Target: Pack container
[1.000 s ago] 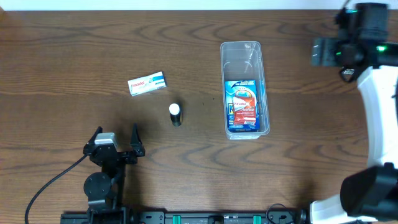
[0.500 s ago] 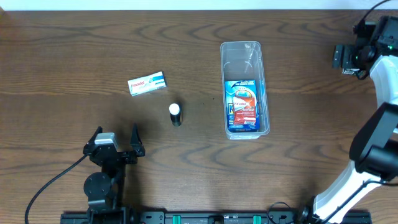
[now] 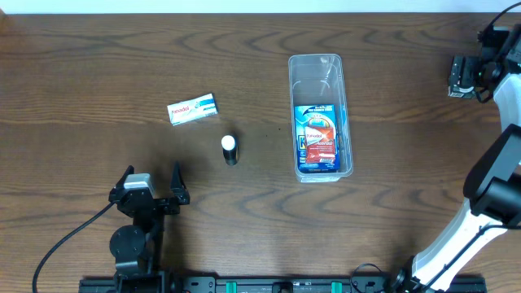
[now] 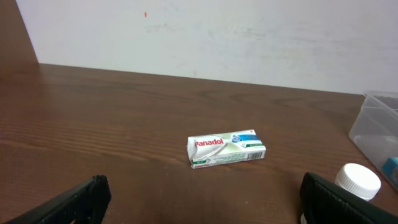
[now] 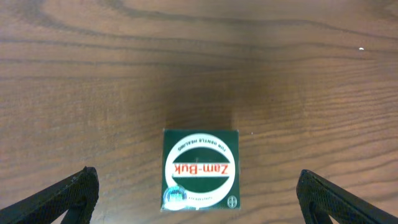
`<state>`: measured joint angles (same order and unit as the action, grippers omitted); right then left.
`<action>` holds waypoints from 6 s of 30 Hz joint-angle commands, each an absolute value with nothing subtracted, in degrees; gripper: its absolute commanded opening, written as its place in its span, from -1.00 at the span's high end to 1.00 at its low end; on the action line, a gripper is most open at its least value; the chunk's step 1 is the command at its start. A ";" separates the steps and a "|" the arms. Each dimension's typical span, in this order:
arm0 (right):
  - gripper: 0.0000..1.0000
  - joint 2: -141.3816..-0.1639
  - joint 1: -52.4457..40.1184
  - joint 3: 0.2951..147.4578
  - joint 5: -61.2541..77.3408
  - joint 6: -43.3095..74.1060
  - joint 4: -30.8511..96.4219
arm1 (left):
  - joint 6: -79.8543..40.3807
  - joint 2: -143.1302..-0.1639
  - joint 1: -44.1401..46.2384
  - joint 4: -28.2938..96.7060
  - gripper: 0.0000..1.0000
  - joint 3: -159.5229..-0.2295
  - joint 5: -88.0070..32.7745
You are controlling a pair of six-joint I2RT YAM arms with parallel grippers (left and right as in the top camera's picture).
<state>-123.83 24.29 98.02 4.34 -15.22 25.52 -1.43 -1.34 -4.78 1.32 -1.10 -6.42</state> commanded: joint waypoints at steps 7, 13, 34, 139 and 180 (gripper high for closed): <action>-0.99 -131.26 24.53 113.27 4.12 -14.76 37.89 | -0.89 -1.37 -4.91 3.40 -0.96 -0.23 -6.87; -0.98 -131.85 24.86 114.39 2.87 -14.09 40.42 | -0.89 -1.37 -4.91 3.40 -0.96 -0.23 -6.87; -0.99 -135.98 25.50 114.39 5.41 -17.21 40.23 | -0.89 -1.37 -4.91 3.40 -0.96 -0.23 -6.87; -0.22 -101.36 11.88 114.32 18.46 -5.43 74.28 | -0.89 -1.37 -4.91 3.40 -0.96 -0.23 -6.87; -0.26 -98.37 -30.44 72.69 -8.80 30.85 52.42 | -0.89 -1.37 -4.91 3.40 -0.96 -0.23 -6.87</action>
<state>-99.24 -30.09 74.04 -7.40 28.91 53.23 -1.43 -1.34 -4.78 1.32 -1.10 -6.44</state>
